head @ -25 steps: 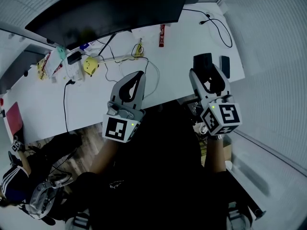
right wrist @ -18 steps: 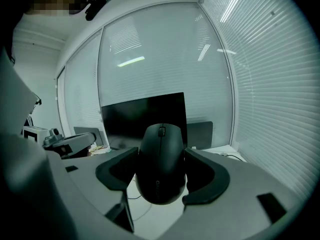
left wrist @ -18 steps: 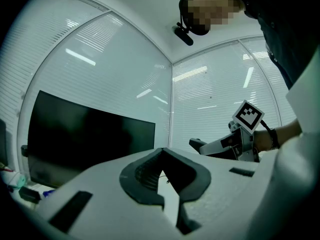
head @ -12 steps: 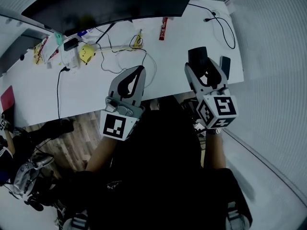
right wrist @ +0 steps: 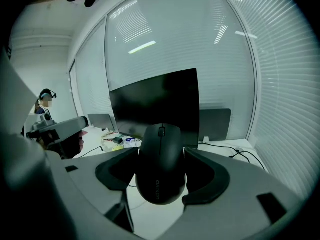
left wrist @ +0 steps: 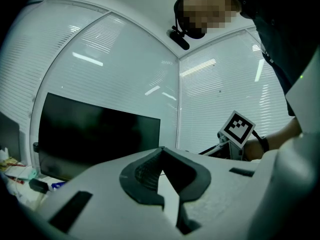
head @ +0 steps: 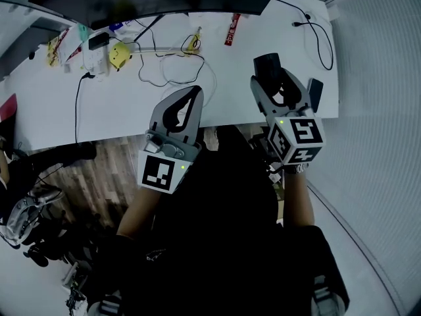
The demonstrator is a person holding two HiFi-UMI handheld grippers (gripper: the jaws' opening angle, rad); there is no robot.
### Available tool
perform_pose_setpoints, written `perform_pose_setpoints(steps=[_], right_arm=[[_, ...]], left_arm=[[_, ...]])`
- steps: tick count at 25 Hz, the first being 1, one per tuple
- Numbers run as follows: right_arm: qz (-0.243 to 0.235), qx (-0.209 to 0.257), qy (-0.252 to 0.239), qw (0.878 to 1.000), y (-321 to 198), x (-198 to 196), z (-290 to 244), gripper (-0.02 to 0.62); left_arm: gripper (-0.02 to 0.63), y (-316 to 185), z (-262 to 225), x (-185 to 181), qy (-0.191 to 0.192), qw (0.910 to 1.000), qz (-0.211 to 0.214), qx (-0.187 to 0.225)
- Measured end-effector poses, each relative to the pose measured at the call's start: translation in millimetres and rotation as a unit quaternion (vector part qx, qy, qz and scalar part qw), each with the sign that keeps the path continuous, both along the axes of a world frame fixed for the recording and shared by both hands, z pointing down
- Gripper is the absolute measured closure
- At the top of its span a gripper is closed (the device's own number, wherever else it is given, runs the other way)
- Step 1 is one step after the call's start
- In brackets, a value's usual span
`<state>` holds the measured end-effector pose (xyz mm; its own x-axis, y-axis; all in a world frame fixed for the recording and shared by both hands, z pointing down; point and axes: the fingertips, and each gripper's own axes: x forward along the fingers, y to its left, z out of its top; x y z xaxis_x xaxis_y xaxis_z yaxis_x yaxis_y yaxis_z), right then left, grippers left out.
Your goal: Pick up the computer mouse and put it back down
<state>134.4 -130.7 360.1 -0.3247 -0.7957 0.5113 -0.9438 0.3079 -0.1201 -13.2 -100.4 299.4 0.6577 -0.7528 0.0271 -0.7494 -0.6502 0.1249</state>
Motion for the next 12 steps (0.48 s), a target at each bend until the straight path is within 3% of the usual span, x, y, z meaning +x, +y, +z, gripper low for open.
perform_pose_setpoints(steps=[12], right_arm=[[-0.049, -0.068, 0.034, 0.996, -20.3, -6.5, 73.8, 0.308]], left_arm=[[0.604, -5.1, 21.6, 15.5, -0.006, 0.9994, -0.022, -0.027]])
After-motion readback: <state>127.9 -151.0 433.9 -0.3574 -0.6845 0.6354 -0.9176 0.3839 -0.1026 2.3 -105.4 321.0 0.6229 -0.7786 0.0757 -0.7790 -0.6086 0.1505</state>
